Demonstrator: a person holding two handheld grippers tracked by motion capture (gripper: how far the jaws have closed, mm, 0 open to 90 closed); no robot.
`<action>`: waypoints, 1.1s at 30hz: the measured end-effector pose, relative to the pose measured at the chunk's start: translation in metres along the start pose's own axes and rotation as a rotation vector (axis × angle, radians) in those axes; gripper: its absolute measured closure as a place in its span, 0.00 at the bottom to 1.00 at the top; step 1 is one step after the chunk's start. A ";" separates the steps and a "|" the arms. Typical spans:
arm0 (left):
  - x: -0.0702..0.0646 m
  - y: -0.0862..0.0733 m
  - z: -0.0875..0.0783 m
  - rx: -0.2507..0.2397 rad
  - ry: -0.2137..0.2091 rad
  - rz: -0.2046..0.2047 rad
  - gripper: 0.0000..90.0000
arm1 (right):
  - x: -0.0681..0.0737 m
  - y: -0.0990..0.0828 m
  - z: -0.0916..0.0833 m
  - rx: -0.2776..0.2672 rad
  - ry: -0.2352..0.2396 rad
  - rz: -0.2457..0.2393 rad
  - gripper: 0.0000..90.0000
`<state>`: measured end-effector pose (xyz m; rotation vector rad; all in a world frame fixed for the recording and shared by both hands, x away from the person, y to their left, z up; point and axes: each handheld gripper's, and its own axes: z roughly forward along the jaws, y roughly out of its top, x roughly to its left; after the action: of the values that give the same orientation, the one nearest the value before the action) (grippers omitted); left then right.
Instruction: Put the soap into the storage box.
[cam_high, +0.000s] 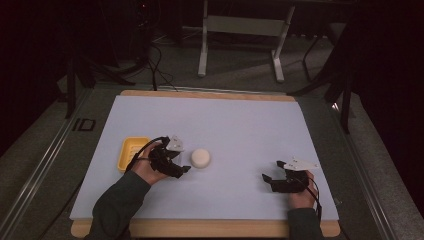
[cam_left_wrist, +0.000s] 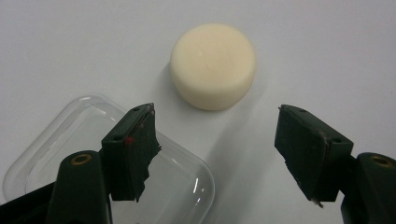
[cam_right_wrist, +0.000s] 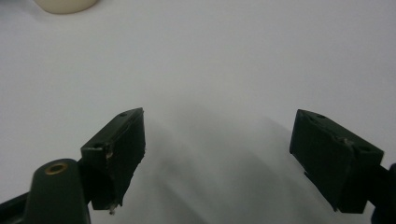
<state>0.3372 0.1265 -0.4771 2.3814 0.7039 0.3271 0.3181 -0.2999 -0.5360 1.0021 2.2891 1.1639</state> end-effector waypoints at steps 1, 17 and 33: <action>0.000 0.000 0.001 -0.001 -0.003 -0.001 0.33 | 0.000 0.000 0.000 0.000 0.000 0.000 0.20; 0.004 0.008 0.006 0.016 -0.014 0.015 0.33 | 0.000 0.000 0.000 -0.003 0.002 0.002 0.20; 0.009 0.016 0.008 0.033 -0.029 0.039 0.28 | 0.000 0.000 -0.001 -0.005 0.005 0.004 0.20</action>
<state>0.3544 0.1168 -0.4725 2.4283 0.6553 0.2991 0.3178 -0.3005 -0.5358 1.0033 2.2882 1.1745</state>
